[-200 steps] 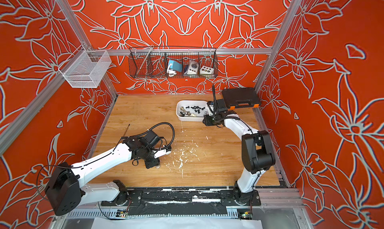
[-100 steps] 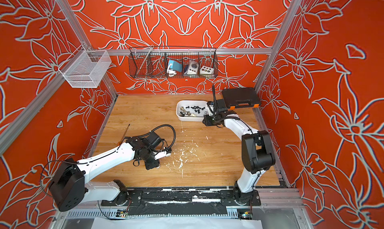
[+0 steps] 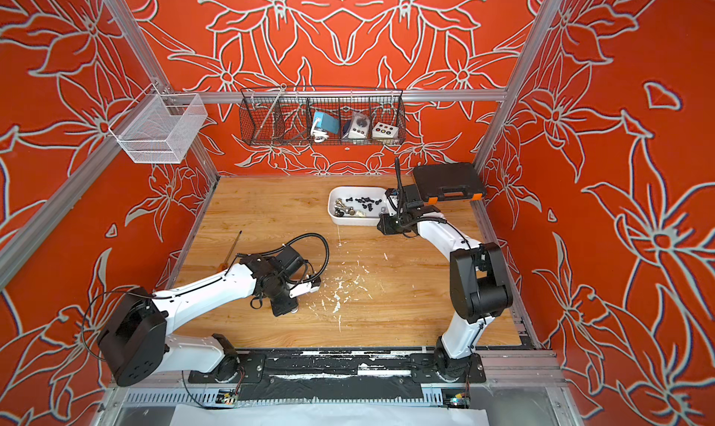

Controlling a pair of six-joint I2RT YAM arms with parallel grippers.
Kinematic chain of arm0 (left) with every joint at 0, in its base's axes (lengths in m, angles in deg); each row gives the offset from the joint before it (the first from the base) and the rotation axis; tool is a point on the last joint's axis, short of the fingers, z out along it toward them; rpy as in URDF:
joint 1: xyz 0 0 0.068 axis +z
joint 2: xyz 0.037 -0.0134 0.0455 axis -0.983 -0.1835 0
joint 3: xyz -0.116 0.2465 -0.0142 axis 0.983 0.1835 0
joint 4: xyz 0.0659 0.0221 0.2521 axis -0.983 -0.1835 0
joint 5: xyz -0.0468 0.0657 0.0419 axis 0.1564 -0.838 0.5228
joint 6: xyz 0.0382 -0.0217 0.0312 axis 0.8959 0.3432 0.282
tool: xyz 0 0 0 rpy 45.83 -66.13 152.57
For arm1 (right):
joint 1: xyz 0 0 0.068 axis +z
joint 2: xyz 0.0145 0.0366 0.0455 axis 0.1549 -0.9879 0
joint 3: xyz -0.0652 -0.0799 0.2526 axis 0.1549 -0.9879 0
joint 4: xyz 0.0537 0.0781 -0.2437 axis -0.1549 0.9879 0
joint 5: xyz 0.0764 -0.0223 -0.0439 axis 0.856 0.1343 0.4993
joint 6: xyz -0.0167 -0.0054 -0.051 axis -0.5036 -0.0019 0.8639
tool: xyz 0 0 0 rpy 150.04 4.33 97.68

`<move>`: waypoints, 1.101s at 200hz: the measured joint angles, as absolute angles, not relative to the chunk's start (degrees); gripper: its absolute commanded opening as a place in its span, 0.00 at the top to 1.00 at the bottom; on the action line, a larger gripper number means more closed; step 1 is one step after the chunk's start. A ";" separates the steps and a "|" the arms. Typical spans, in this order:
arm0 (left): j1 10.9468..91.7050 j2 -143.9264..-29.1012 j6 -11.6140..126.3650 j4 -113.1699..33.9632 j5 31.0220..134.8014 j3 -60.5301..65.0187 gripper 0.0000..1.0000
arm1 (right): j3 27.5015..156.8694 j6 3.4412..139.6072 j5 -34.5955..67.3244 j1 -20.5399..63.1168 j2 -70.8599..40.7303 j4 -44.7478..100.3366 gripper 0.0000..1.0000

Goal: Put the chess pieces into the storage box
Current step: Pick up the chess piece at the center of the board.

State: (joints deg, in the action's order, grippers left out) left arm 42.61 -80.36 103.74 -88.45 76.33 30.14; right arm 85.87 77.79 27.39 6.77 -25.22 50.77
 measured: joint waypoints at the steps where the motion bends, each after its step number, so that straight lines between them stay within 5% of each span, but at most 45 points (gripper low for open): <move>1: 42.61 -80.36 103.70 -88.45 76.33 30.14 0.89 | 85.87 77.79 27.39 6.77 -25.22 50.77 0.68; 81: 42.58 -80.47 101.18 -87.09 77.18 24.56 0.96 | 85.25 77.79 27.39 6.68 -25.16 50.85 0.68; 147: 44.20 -82.50 93.73 -71.75 76.03 16.39 0.96 | 80.84 76.09 29.21 3.51 -19.91 50.07 0.68; 220: 49.32 -99.62 85.60 -53.83 77.08 2.53 0.95 | 75.81 75.19 30.41 0.78 -13.77 49.70 0.68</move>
State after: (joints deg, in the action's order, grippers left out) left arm 49.32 -99.62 85.60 -53.83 77.08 2.53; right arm 75.81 75.19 30.41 0.78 -13.77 49.70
